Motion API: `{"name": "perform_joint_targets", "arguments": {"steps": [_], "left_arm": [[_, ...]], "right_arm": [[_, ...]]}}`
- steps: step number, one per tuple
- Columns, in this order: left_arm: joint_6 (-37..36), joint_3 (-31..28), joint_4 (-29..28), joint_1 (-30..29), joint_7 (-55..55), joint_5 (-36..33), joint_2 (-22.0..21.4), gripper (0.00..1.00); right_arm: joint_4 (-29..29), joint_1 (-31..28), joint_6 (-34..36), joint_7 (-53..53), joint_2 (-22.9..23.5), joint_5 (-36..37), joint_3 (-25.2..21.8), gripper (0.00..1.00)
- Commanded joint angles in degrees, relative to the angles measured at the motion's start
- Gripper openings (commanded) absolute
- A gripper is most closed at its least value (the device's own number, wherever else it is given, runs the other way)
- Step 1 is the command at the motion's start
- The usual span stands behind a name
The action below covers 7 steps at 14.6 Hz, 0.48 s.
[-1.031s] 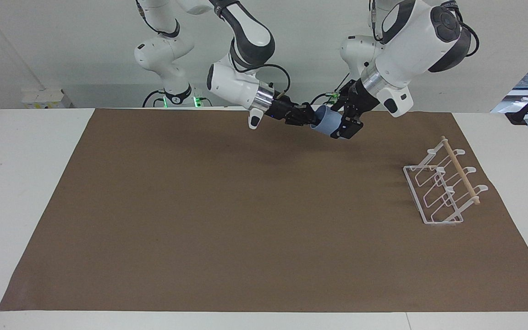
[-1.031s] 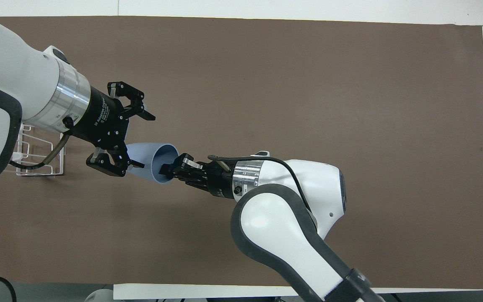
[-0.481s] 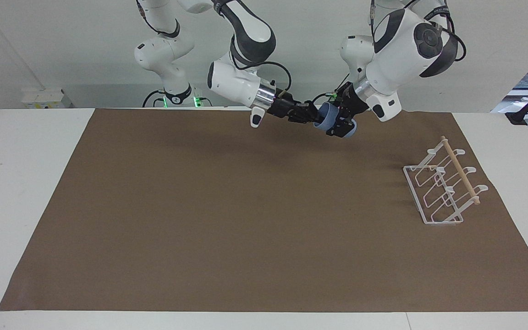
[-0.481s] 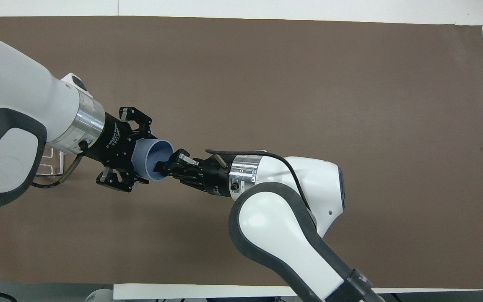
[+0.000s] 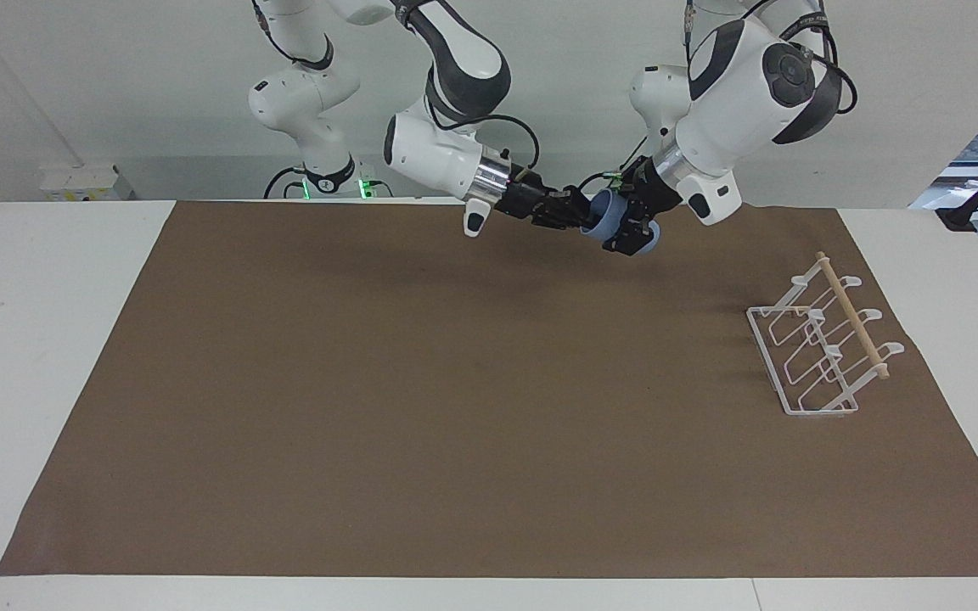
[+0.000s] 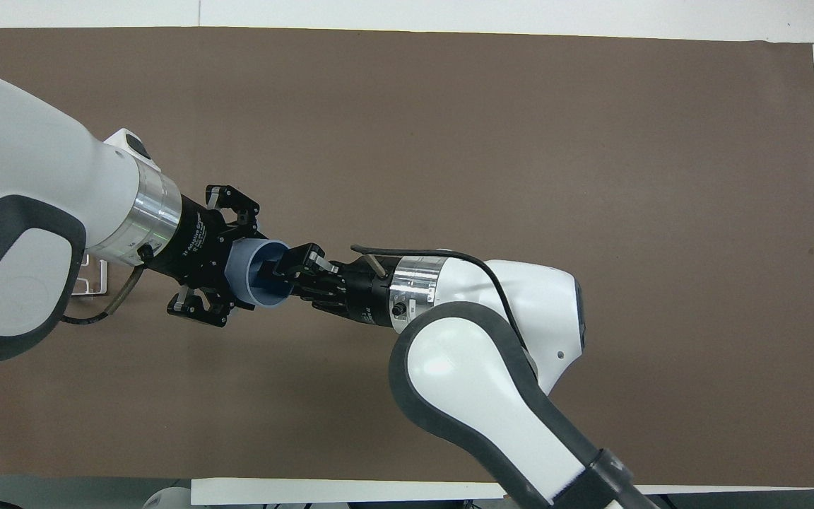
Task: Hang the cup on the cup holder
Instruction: 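Grasp the cup rim with the left gripper while the right gripper holds, then open the right gripper and withdraw it while the left gripper carries cup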
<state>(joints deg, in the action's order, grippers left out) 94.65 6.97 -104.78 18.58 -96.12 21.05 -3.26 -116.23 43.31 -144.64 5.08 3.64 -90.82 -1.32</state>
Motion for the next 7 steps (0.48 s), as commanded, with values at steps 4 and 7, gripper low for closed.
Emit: {"name": "perform_joint_targets", "arguments": {"steps": [4,7], "left_arm": [[-2.09,-0.73,-2.01,2.07,-0.64,-28.72,-0.79,0.00],[-6.39,-0.73,-2.01,3.21,-0.73,-52.44,6.49,0.00]], "right_arm": [[3.63,-14.89,10.83,-0.07,-1.70,25.89,0.00,0.99],[5.22,-21.41,14.91,-0.07,-1.88,48.54,-0.09,0.99]]}}
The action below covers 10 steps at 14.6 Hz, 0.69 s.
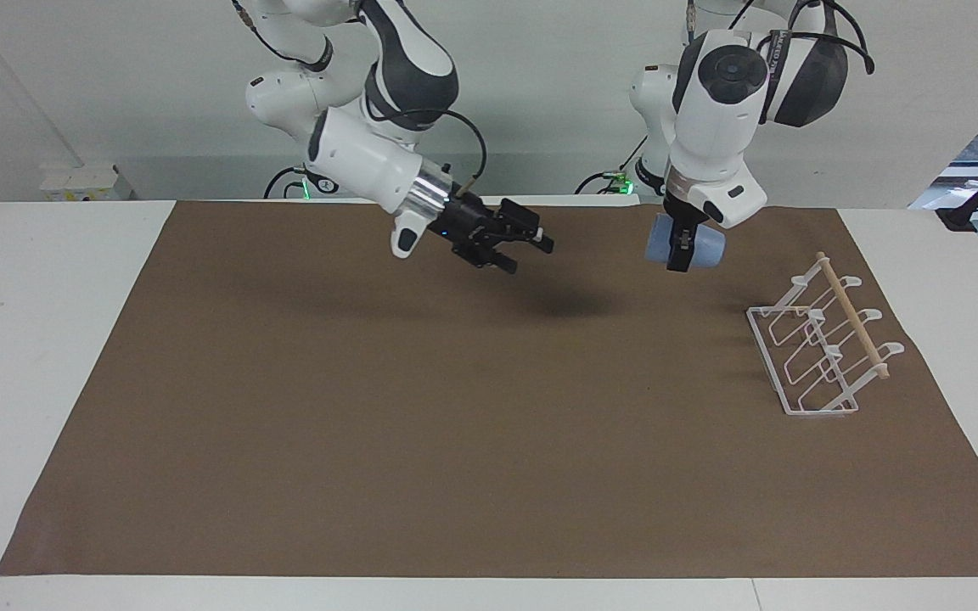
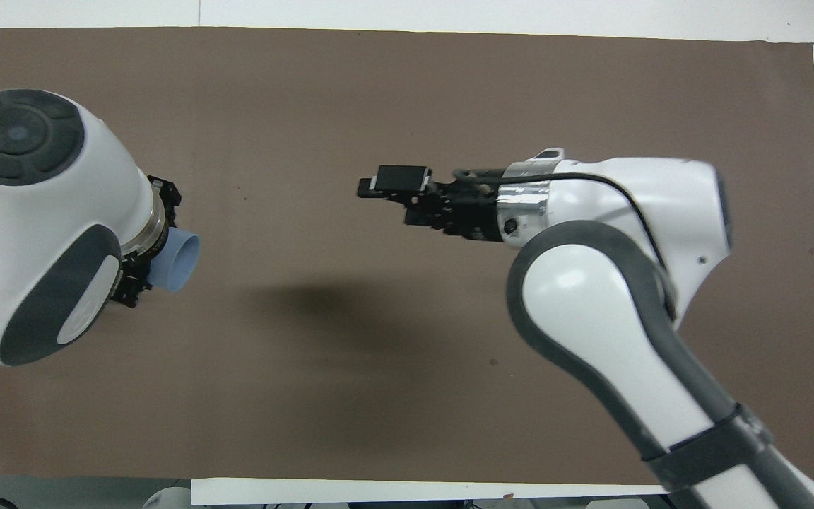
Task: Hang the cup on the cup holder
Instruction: 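Open the right gripper and withdraw it while the left gripper carries cup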
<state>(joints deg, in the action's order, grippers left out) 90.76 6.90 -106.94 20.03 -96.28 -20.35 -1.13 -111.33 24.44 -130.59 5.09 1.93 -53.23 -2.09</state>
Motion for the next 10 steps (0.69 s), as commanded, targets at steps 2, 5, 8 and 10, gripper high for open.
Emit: {"name": "perform_joint_targets", "arguments": {"steps": [2,5,8,10], "left_arm": [[-3.92,-0.66,0.41,1.85,-1.01,-25.55,8.94,0.00],[-6.82,-1.36,4.88,1.15,-1.89,-43.42,16.05,0.00],[-9.44,-2.67,15.59,0.27,-6.20,-53.80,26.07,0.00],[-10.68,-3.47,15.11,0.01,-8.38,-59.08,27.94,0.00]], "right_arm": [[-0.46,-7.36,1.47,-0.07,-0.52,21.28,0.78,0.99],[4.08,-17.55,14.08,-0.16,-0.43,31.66,0.78,0.99],[14.52,-24.42,31.38,-0.25,-0.61,40.80,0.78,0.99],[20.25,-24.61,40.81,-0.25,-1.48,48.44,0.78,0.99]]}}
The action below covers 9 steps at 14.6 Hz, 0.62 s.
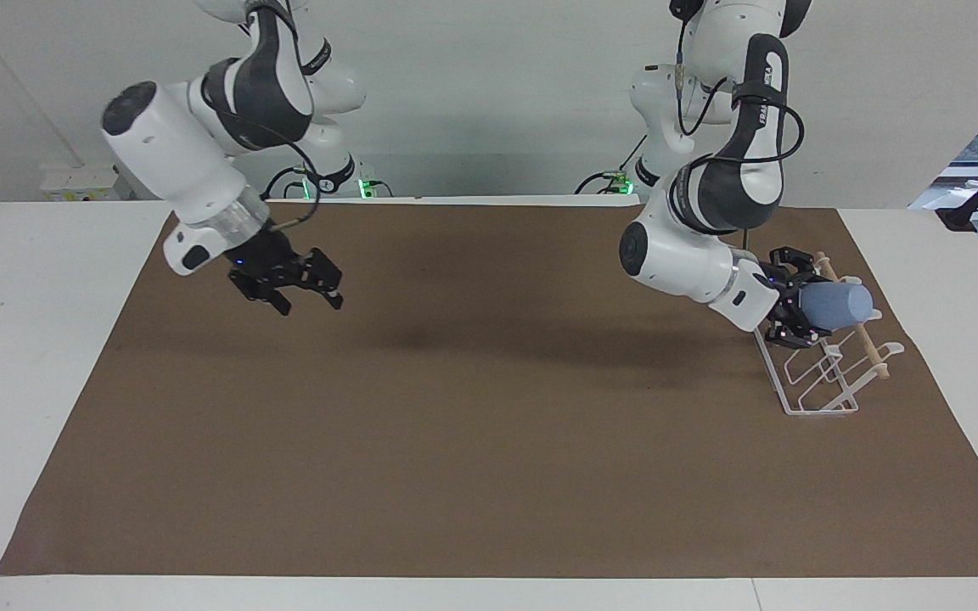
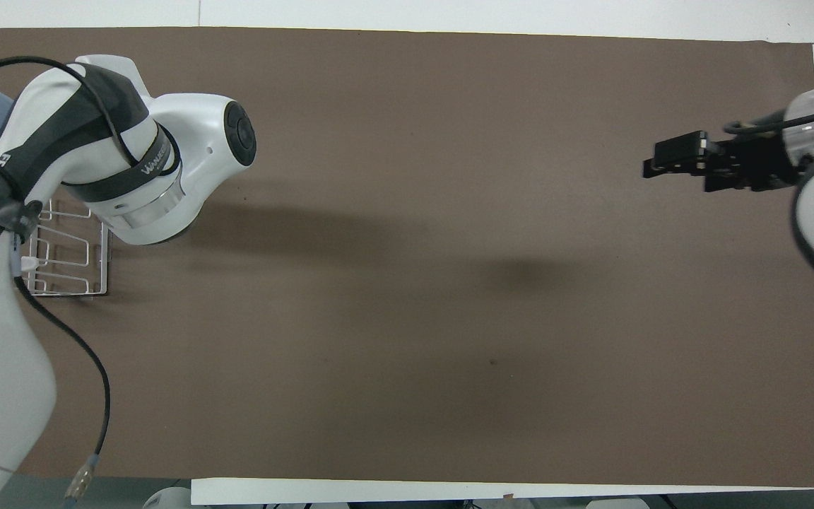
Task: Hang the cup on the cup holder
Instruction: 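Open the right gripper and withdraw it while the left gripper carries cup, then move the cup with the left gripper onto the holder peg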
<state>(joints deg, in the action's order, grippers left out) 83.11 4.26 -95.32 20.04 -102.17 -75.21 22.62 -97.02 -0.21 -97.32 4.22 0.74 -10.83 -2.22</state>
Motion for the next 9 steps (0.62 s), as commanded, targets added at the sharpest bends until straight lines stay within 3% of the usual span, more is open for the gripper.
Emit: {"name": "perform_joint_targets", "arguments": {"steps": [1,5,9], "left_arm": [[-2.69,-0.83,2.43,-0.35,-5.46,-4.76,4.10,0.00],[-2.77,-0.83,-3.89,-1.93,-13.56,-7.40,3.66,0.00],[-2.52,-0.66,-8.29,-2.11,-21.64,-7.40,4.19,0.00]], "right_arm": [[7.53,-0.06,10.71,0.53,-1.08,8.34,0.82,0.99],[12.81,-1.29,21.18,-0.96,-3.20,13.80,0.81,0.99],[11.42,-5.68,23.57,-4.39,-3.29,14.08,2.13,0.99]]}}
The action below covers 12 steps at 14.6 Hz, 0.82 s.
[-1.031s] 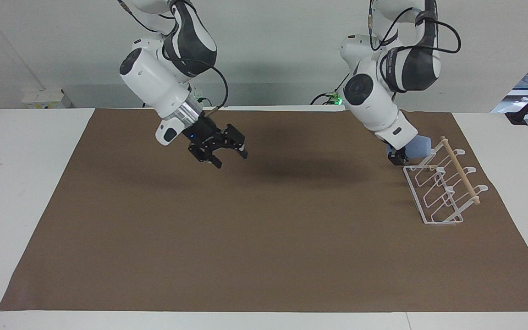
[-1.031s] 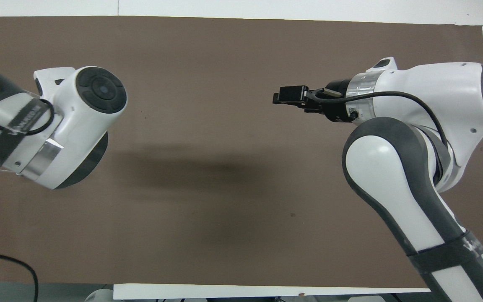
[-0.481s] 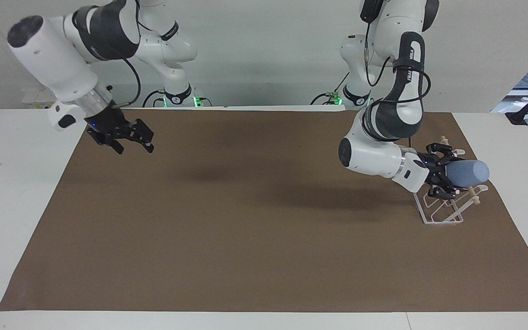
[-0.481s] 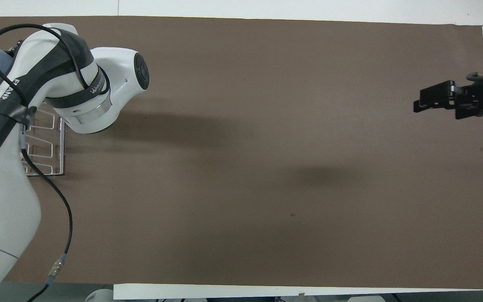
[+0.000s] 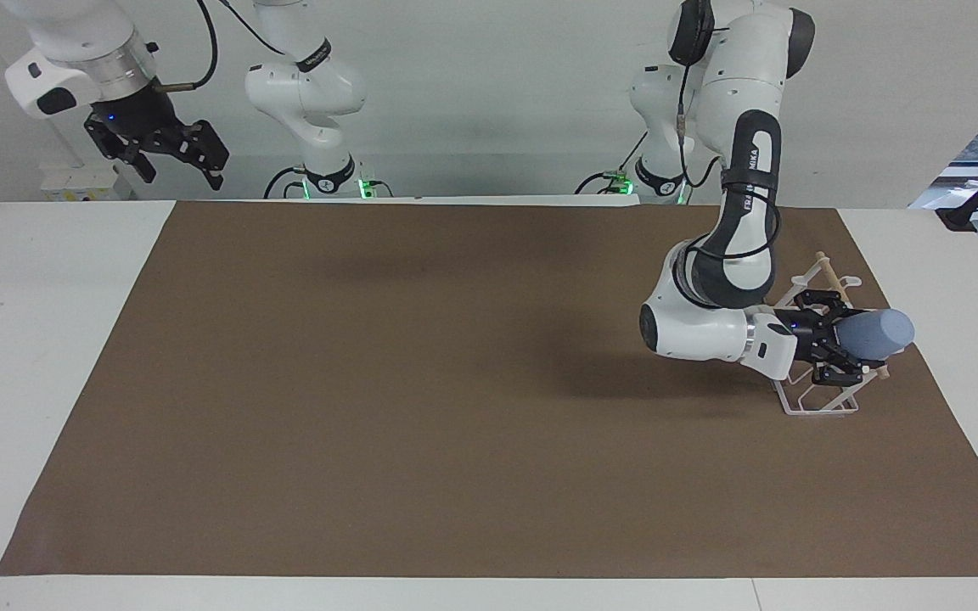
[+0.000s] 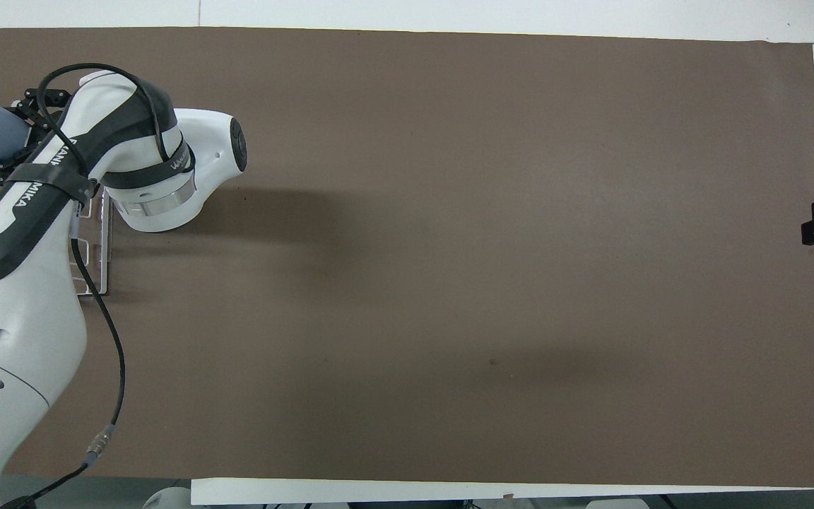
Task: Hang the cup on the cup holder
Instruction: 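Move the cup with the left gripper onto the holder peg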
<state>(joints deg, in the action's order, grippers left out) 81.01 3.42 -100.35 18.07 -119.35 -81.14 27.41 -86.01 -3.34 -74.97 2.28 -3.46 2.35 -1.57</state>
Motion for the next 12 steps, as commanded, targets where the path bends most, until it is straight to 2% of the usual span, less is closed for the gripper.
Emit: {"name": "perform_joint_targets", "arguments": {"steps": [1,3,4,5,6,8,9,12], "left_arm": [[-0.32,0.19,-3.45,-1.01,-6.14,-1.47,-0.25,0.00],[-0.32,0.19,-3.36,-1.28,-7.55,-1.47,1.94,0.00],[0.11,0.27,-3.54,-1.20,-7.39,-1.47,2.12,0.07],[1.07,0.45,-2.93,-1.20,-7.04,-1.21,2.38,0.50],[2.39,0.45,-2.66,-1.20,-6.69,-0.69,2.47,0.99],[2.84,0.45,-2.14,-1.20,-4.50,0.45,2.47,1.00],[3.10,0.45,0.04,-0.93,-4.05,0.63,2.65,1.00],[2.67,0.80,4.45,0.38,-1.35,7.47,-0.32,0.99]], "right_arm": [[0.40,-2.54,1.32,-2.72,0.91,0.91,1.40,0.99],[0.40,-2.28,1.32,-2.72,1.00,0.91,1.48,0.99],[0.49,-2.19,1.23,-2.72,0.91,0.91,1.57,0.99],[0.49,-2.28,1.15,-2.72,0.56,0.91,1.66,0.99],[0.32,-2.37,1.32,-2.72,0.30,0.91,1.66,0.99],[0.23,-2.46,1.23,-2.72,0.21,0.82,1.75,0.99],[0.31,-2.19,1.23,-2.81,0.21,0.82,1.75,0.99],[0.05,-2.02,1.41,-2.72,-0.14,0.56,1.92,0.99]]}}
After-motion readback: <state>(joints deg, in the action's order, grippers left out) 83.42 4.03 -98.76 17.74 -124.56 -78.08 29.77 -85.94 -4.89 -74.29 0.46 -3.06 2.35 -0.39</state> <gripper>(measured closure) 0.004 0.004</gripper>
